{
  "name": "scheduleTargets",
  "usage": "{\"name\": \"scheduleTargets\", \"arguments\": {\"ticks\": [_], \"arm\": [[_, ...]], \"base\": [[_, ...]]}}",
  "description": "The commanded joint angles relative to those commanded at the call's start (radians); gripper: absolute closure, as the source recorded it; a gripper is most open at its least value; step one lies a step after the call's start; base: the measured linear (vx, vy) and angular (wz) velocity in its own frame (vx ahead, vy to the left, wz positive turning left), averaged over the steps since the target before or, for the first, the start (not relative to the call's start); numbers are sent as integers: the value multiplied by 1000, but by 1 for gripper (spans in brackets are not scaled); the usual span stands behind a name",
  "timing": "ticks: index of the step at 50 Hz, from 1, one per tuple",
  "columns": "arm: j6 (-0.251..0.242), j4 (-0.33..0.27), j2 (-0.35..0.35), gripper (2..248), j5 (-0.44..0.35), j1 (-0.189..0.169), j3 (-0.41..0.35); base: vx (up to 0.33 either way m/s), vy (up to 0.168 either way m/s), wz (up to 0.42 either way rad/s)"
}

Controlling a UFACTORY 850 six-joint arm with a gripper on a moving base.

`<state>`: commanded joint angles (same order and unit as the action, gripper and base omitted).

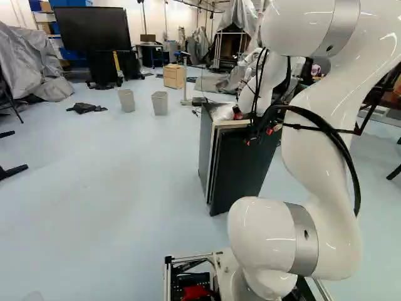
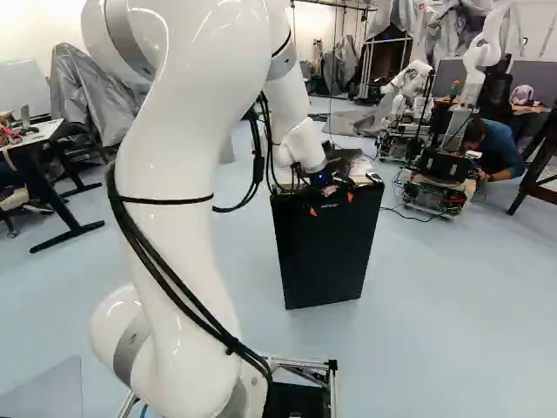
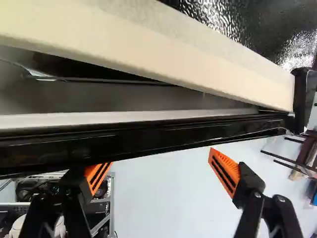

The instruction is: Grab a drink from the fridge

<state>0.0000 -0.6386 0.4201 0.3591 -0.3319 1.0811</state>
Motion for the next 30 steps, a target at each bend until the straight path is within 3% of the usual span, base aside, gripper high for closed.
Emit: {"name": "scheduleTargets", "arguments": {"ticks": [30], "arm": [[0, 0, 38, 3, -2, 11, 51]], "base": [[0, 0, 0]]}}
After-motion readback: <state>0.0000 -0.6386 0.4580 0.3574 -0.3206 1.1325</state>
